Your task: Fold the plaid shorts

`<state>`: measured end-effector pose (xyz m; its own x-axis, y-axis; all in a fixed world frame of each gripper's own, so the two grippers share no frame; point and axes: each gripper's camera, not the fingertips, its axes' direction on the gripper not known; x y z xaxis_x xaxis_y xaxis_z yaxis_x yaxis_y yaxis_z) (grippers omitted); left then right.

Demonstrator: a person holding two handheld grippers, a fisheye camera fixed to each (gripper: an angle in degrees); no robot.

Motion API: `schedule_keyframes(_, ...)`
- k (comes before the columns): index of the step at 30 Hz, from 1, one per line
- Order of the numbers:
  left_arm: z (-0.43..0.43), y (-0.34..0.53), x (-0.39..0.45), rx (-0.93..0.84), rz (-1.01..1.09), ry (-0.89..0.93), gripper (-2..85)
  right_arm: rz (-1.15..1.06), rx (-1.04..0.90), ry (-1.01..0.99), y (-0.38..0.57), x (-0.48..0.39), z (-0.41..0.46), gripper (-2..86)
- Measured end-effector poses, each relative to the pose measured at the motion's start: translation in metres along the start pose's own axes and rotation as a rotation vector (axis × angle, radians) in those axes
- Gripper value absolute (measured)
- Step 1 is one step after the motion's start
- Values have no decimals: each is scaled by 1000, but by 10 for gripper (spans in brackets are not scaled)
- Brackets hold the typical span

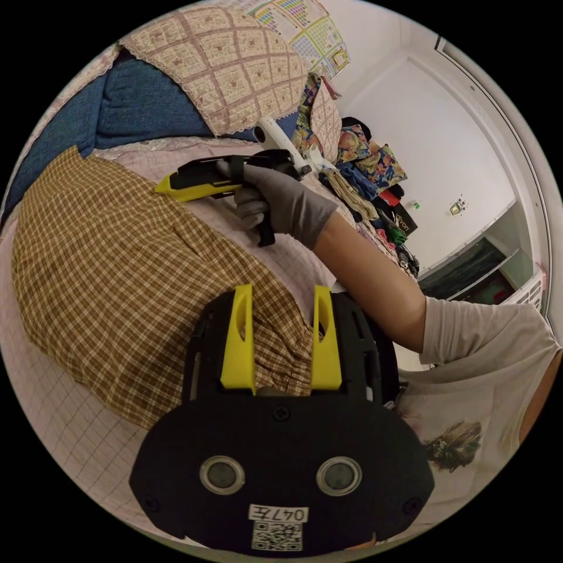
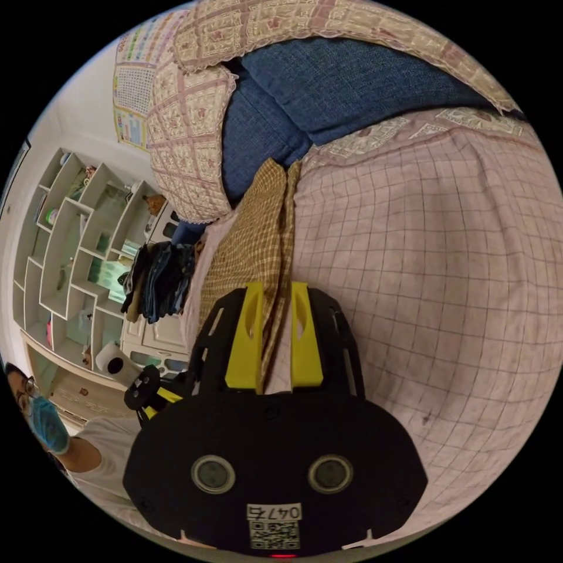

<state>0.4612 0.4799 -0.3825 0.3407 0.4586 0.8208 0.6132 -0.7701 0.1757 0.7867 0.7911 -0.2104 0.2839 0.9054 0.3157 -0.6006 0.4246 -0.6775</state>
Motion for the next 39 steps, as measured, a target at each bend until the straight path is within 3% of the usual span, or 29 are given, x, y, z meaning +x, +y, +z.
schedule_keyframes(5,16,28,-23,-1,-6,1,139,12,10,-71,-9,6,6,5)
schedule_keyframes(11,16,68,-64,12,-20,-3,138,-146,55,-179,-20,-26,-11,-10)
schedule_keyframes(13,-14,94,-83,83,-40,-41,138,-138,79,-129,-19,-27,-24,-11)
schedule_keyframes(14,-26,102,-89,115,-47,-52,138,-80,59,10,-19,-22,-27,-11)
schedule_keyframes(15,-53,120,-104,188,-78,-80,137,-63,17,132,-18,-21,-29,-11)
schedule_keyframes(16,-80,140,-125,262,-136,-113,135,-83,14,133,-17,-24,-31,-11)
schedule_keyframes(18,-116,175,-167,357,-272,-169,130,-157,91,-44,-18,-32,-51,-11)
schedule_keyframes(21,-151,233,-248,420,-509,-191,126,-131,-18,180,-26,-32,-42,-11)
schedule_keyframes(28,-145,267,-381,335,-632,-94,126,-132,-59,248,-39,-42,-39,-10)
schedule_keyframes(39,-112,245,-485,220,-629,-24,118,-64,-23,103,-53,-37,-68,-10)
